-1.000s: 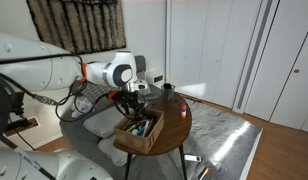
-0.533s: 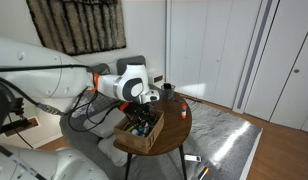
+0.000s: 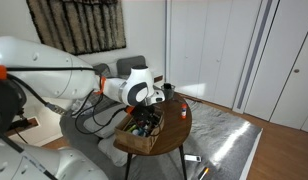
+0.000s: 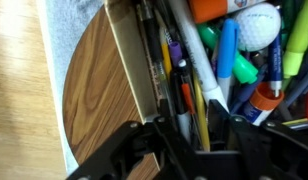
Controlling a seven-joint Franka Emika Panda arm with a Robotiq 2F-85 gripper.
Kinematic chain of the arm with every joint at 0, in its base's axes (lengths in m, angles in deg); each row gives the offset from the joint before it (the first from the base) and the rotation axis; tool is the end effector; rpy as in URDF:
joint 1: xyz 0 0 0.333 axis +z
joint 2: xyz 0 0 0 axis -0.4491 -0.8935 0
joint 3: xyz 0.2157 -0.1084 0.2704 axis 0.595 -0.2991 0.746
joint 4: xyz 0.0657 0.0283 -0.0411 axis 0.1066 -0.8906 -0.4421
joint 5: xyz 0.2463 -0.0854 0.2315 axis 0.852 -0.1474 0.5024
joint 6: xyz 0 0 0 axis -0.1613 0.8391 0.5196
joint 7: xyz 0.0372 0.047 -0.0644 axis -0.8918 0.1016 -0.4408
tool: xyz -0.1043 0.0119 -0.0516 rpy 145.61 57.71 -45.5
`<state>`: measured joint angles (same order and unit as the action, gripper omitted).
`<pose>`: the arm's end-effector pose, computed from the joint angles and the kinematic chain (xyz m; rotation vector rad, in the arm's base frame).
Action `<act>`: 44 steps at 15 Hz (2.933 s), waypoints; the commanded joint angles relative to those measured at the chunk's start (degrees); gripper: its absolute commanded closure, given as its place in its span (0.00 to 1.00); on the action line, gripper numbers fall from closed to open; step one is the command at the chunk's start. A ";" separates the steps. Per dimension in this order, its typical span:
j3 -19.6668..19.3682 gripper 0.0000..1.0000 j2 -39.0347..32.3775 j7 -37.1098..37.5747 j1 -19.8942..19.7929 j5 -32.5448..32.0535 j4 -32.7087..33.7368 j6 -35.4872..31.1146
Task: Take the white thing out of the box
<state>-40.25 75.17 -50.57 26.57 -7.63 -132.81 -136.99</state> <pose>0.3087 0.0067 0.4746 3.1037 -0.0677 0.2851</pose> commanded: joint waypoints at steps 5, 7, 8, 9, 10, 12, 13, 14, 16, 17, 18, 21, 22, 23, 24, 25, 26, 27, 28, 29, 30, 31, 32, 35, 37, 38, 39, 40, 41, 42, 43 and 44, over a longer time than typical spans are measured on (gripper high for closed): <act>0.00 0.30 0.76 -4.32 3.40 1.14 -0.27 -1.06; -0.36 0.34 0.32 -4.97 4.06 1.88 -0.14 -1.22; -0.30 0.45 -0.46 -4.87 4.08 1.89 -0.03 -1.53; -0.36 0.51 -0.93 -4.90 4.14 2.05 0.03 -1.55; -0.43 0.61 -1.77 -4.93 4.08 2.14 -0.01 -1.96; -0.38 0.71 -3.21 -4.71 3.92 2.22 0.23 -2.41; -0.33 0.74 -3.71 -4.63 3.90 2.24 0.33 -2.51; -0.23 0.83 -4.30 -4.60 3.92 2.20 0.54 -2.65; 0.18 0.99 -4.64 -4.30 3.77 1.72 0.84 -2.66; 0.69 0.96 -3.51 -3.48 3.24 0.88 0.89 -1.82; 0.91 0.95 -1.98 -3.13 2.97 0.49 0.89 -0.88; 0.17 0.95 5.38 -2.94 2.76 1.39 0.41 1.60; -0.01 0.95 7.16 -2.44 2.41 1.55 0.59 1.67; -0.15 0.95 8.94 -1.77 1.95 1.68 0.72 1.34; -0.29 0.95 10.80 0.06 1.01 2.15 0.80 0.19; -0.55 0.95 11.69 1.48 0.00 2.37 1.53 0.64; -0.68 0.95 12.06 3.09 -1.57 2.09 2.69 1.07; -1.15 0.95 12.44 4.35 -2.91 2.11 3.51 1.05; -2.15 0.95 12.49 5.18 -4.43 2.24 4.85 2.08; -3.05 0.95 12.89 6.02 -5.75 2.50 5.31 2.35; -1.66 0.80 12.22 3.92 -4.02 1.68 3.74 0.50; -2.38 0.80 12.43 4.22 -5.22 1.69 4.34 0.83; -2.90 0.80 12.47 4.23 -5.88 1.71 4.72 1.05; -1.21 0.95 7.55 12.23 -7.56 4.31 8.48 -0.19; -0.64 0.95 2.09 16.74 -7.54 6.61 13.47 -1.31; -0.04 0.95 -1.52 19.39 -7.56 7.83 16.85 -1.82; 0.53 0.95 -4.07 22.05 -7.84 8.61 19.50 -2.22; 1.26 0.95 -7.33 25.08 -8.35 8.92 22.88 -2.46; 1.53 0.95 -10.44 27.78 -8.64 9.17 26.13 -2.33; 1.23 0.95 -13.79 30.97 -8.47 8.44 29.41 -2.10; 1.94 0.95 -17.06 33.67 -9.36 8.45 32.94 -1.52; 2.03 0.95 -20.17 37.07 -9.30 7.89 35.87 -1.34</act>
<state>-39.81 65.65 -21.27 19.14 -0.47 -107.87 -139.53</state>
